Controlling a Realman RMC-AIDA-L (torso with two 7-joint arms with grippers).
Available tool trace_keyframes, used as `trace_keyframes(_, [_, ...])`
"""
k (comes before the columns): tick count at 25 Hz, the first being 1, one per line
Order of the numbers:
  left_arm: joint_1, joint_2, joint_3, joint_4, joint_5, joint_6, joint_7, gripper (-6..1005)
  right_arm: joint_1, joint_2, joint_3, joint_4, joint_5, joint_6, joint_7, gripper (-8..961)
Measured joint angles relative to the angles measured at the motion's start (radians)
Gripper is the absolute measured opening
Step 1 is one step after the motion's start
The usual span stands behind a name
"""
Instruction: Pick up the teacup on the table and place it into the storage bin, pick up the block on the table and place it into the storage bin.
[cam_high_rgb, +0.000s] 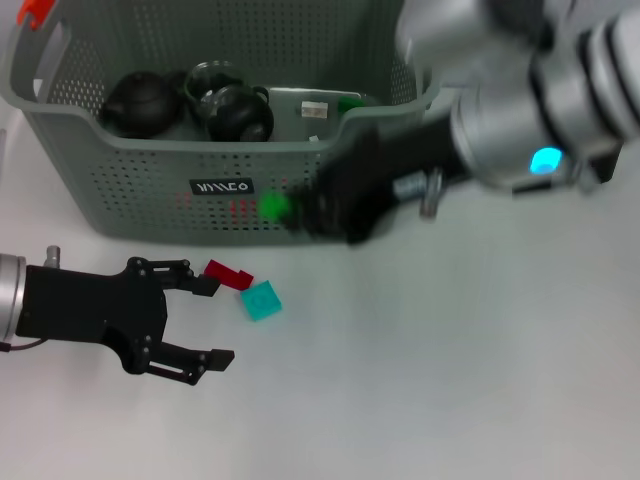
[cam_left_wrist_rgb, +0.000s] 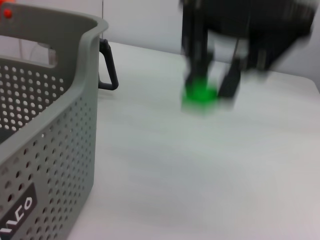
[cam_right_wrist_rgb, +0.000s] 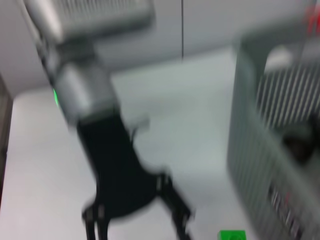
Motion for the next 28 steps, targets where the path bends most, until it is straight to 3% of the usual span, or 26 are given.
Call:
trace_keyframes(3, [-0.001,0.001,0.000,0.000,0.000,0.000,0.000,882,0.048,0.000,0.086,-0.072,-0.003,-0.016,0.019,200])
trace_keyframes(6, [-0.003,0.002,-0.001,0.000,0.000,0.002,0.000,881,0.130,0.000,0.197,-0.060,-0.024,-0.003,0.011,201])
trace_keyframes(10, [-0.004,0.002,-0.001,0.000,-0.001,0.005,0.000,880,0.231,-0.005,0.276,0.059,-0.072,0.067,-0.025,201])
trace_keyframes(16, [-0.006,0.002,0.001,-0.002,-0.006,0.003,0.000,878,0.328,-0.008,0.294,0.306,-0.163,0.258,-0.079,201])
trace_keyframes(28, [-0.017,0.004,0.001,-0.002,-0.006,0.002,-0.003,875,0.335,-0.006,0.295,0.427,-0.183,0.342,-0.132,201])
